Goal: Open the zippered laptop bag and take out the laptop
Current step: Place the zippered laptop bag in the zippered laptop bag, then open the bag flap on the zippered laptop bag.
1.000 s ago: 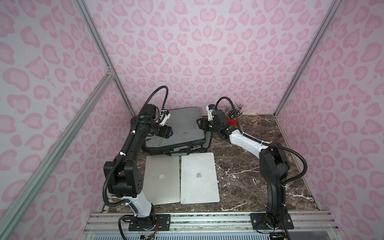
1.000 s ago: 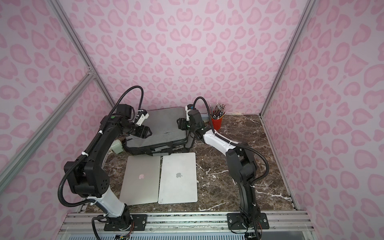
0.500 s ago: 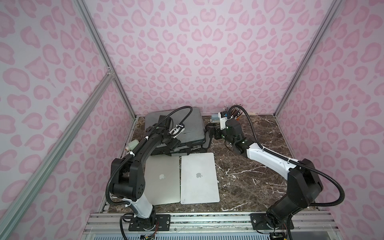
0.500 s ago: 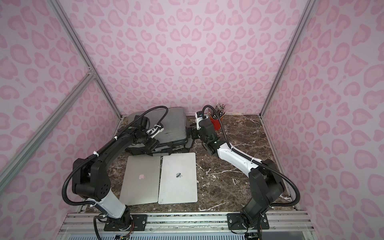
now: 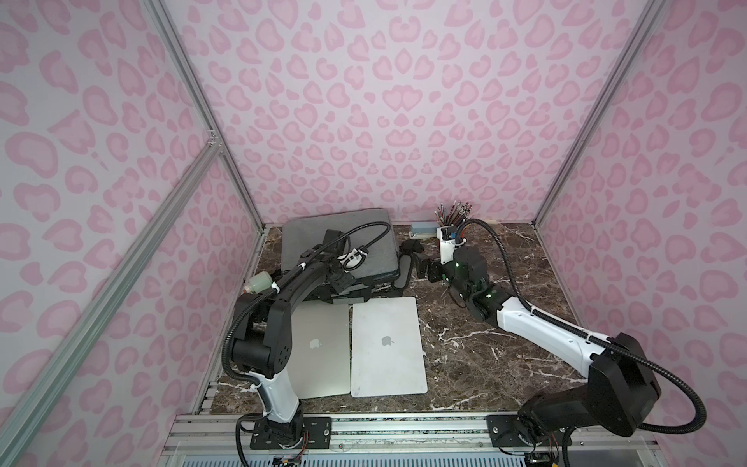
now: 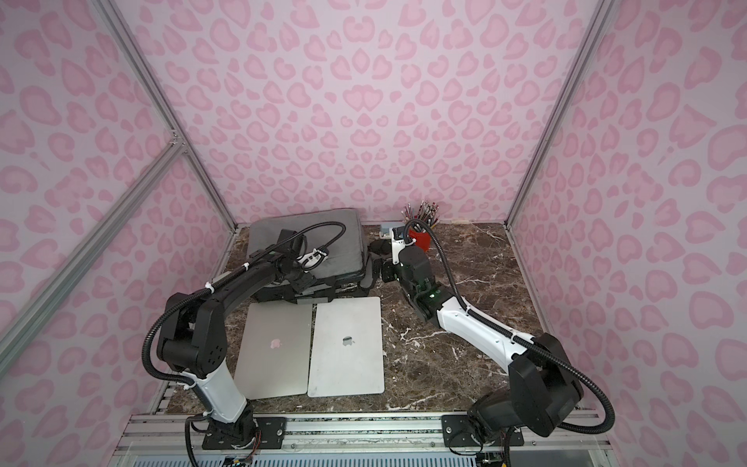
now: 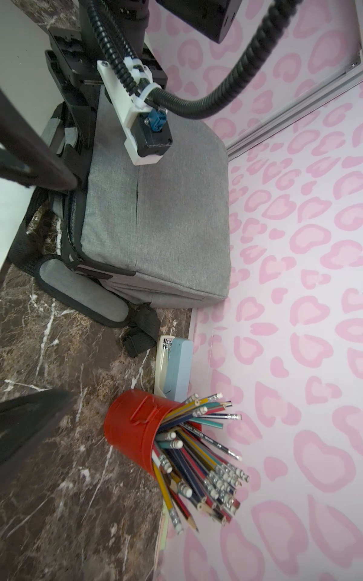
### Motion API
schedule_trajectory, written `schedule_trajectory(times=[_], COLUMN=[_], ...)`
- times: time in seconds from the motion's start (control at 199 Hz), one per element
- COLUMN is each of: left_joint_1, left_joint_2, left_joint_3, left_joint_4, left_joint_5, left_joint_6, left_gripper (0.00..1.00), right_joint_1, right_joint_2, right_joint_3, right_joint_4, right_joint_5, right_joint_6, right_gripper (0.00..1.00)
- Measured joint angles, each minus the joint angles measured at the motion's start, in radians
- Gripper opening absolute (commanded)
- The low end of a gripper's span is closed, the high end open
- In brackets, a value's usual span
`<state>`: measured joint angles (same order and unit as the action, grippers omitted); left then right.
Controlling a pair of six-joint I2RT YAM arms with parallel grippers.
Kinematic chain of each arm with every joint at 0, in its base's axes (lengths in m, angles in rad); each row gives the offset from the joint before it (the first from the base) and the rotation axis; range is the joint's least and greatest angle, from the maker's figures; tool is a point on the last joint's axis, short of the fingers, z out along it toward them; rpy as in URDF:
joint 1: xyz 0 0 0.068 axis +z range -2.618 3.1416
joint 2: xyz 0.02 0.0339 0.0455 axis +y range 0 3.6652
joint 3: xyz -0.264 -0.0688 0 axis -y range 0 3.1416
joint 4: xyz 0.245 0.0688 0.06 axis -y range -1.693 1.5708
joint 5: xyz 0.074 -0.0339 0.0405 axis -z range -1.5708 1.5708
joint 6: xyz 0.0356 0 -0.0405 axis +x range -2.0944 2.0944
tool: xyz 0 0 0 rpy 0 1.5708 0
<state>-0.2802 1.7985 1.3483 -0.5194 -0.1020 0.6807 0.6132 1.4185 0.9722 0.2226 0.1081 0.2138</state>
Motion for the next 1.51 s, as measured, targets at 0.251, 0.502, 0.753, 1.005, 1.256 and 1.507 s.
schedule_trajectory(times=[0.251,0.502,0.753,1.005,1.256,1.507], left_joint_1=[-0.006,-0.007,-0.007,-0.005,-0.002,-0.002], left_joint_2=[0.020,0.023,0.023,0.023,0.050,0.066], left_joint_3=[0.036,0.086,0.201,0.329,0.444,0.525], left_joint_4=[-0.017,-0.070,-0.164,-0.257,-0.361,-0.422], left_joint_5=[-0.022,-0.013,-0.016,-0.010,0.018,0.022], left_joint_6=[0.001,-0.003,-0.019,-0.037,-0.053,-0.054], left_gripper=[0.42,0.10,0.02,0.02,0.02,0.02], right_joint_1=[0.004,0.021,0.023,0.038,0.269,0.413], right_joint_2=[-0.075,-0.183,-0.231,-0.180,0.002,0.285], right_joint_3=[-0.070,-0.217,-0.308,-0.307,-0.245,-0.090], right_joint_4=[0.058,0.217,0.334,0.365,0.436,0.516], right_joint_5=[0.021,0.044,0.048,-0.003,0.089,0.177], right_joint_6=[-0.006,-0.048,-0.015,0.071,0.007,-0.353], right_gripper=[1.00,1.00,0.99,1.00,0.97,0.91])
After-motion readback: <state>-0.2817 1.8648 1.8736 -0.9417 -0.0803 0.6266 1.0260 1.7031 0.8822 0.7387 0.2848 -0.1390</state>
